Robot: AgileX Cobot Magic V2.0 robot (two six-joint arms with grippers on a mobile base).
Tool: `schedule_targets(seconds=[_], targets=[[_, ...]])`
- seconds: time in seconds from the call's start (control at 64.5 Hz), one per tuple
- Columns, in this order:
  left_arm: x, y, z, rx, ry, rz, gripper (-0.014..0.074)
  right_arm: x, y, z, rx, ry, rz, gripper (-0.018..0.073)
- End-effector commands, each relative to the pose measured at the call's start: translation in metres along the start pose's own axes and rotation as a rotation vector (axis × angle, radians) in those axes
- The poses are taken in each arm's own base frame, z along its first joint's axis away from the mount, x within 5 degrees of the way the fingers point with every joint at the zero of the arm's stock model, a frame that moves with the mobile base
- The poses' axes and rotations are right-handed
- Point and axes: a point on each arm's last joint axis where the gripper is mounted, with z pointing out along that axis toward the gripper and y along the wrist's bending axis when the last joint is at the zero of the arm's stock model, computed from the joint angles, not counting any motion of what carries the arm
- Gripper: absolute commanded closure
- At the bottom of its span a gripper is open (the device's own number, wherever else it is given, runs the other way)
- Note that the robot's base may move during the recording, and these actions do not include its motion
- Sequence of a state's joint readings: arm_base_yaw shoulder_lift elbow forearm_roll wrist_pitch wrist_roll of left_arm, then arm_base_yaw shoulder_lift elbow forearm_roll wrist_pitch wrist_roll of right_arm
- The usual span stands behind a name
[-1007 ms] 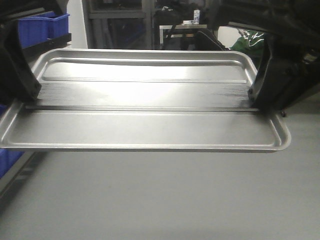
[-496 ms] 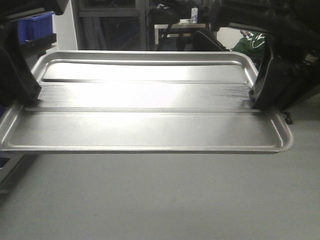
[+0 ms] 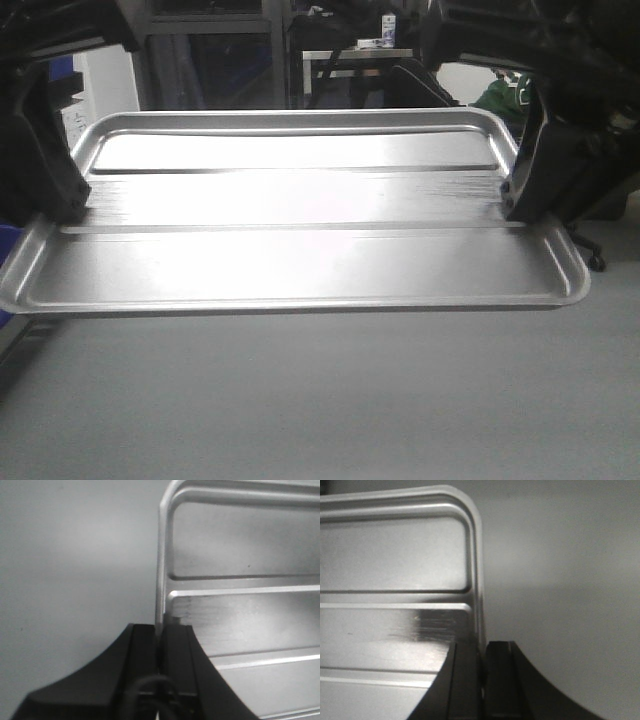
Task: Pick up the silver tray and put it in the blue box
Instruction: 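Keep the tray gripped in both grippers while driving toward the blue bins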
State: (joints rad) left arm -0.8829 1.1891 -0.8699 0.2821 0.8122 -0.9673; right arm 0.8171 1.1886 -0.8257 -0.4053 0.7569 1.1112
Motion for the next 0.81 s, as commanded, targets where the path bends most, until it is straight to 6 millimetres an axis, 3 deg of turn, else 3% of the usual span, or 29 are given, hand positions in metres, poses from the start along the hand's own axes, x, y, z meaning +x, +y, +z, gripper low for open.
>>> schedule_targets(seconds=[0.0, 0.79], targets=[[-0.0066, 0.0067, -0.009, -0.058, -0.035, 0.034, 0.07, -0.0096, -0.0074, -0.0095, 0.06, -0.061, -0.043, 0.0499], [-0.0068, 0.0068, -0.009, -0.059, -0.037, 0.036, 0.07, -0.0094, -0.0077, -0.0096, 0.064, -0.059, -0.043, 0.0499]])
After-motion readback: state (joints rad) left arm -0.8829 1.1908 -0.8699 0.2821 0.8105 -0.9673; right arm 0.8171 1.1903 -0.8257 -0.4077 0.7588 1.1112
